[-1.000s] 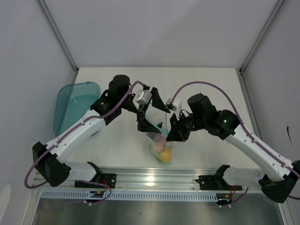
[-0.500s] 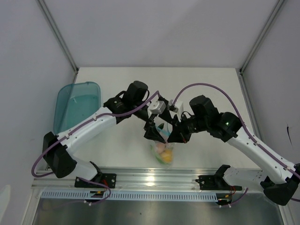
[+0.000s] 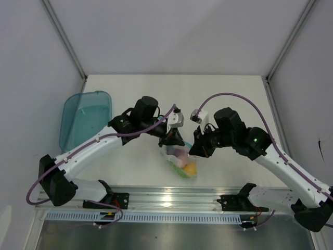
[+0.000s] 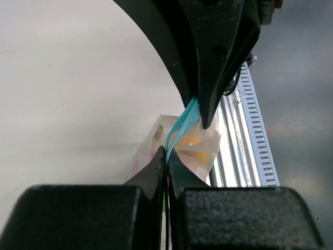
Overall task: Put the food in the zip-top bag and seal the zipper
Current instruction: Zip the zipper food storage bag at the center of the board.
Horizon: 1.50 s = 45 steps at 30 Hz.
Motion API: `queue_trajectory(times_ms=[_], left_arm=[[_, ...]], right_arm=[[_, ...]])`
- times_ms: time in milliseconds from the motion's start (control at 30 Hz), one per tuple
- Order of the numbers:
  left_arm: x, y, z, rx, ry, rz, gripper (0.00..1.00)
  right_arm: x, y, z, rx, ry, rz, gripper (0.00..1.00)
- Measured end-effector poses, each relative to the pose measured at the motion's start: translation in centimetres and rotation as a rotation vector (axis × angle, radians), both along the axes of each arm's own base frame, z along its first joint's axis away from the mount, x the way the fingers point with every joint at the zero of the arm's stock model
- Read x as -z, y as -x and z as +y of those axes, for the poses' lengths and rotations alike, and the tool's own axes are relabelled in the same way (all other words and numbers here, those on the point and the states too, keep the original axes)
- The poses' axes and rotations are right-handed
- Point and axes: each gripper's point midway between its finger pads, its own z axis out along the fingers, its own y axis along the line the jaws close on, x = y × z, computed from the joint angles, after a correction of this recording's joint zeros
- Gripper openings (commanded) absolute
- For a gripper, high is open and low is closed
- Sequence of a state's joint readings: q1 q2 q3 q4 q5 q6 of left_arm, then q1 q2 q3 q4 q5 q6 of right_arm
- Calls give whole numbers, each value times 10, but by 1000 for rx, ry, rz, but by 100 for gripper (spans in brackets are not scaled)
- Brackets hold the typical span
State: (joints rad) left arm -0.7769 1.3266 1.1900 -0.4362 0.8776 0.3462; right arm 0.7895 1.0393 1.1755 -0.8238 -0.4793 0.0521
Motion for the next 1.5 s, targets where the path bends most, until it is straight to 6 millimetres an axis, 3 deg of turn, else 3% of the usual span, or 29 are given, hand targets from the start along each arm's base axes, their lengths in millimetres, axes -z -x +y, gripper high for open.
queue_trajectory(times_ms=[33,67,167,400,500,567,733,900,1000,1133,1200,1267,1400,1500], left_arm=[[-2,-1,1,-16,-1,-1,1],[-3,-1,2,-28,-2,-1,1],[-4,-5,6,-93,-23,17,1],[5,-2,21,-242,-56,129,1],[8,5,28,-294,-35,182,1],[9,8,33,-329,-23,210,1],[9,8,39,-407,12,250,1],[5,6,39,-436,41,261,1],[2,5,38,-437,52,263,1],[0,5,37,-437,62,264,1],[0,5,37,-437,63,266,1],[0,5,37,-438,61,266,1],[-1,5,36,-437,65,264,1],[-2,5,36,-436,69,262,1]], right_arm=[[0,-3,0,17,3,-3,28],[0,-5,-1,31,6,-7,35],[3,-16,-6,116,30,-17,47],[11,-42,-19,305,-9,-35,47],[17,-51,-21,362,-75,-32,39],[24,-53,-20,369,-114,-23,27],[27,-48,-5,300,-234,21,30],[7,-37,10,180,-347,20,41],[-3,-35,14,137,-387,0,41],[-9,-38,13,98,-420,-4,23],[-8,-40,14,81,-426,6,21],[-7,-40,15,64,-428,14,22],[-8,-45,14,73,-435,6,45],[-8,-51,10,90,-432,-12,53]])
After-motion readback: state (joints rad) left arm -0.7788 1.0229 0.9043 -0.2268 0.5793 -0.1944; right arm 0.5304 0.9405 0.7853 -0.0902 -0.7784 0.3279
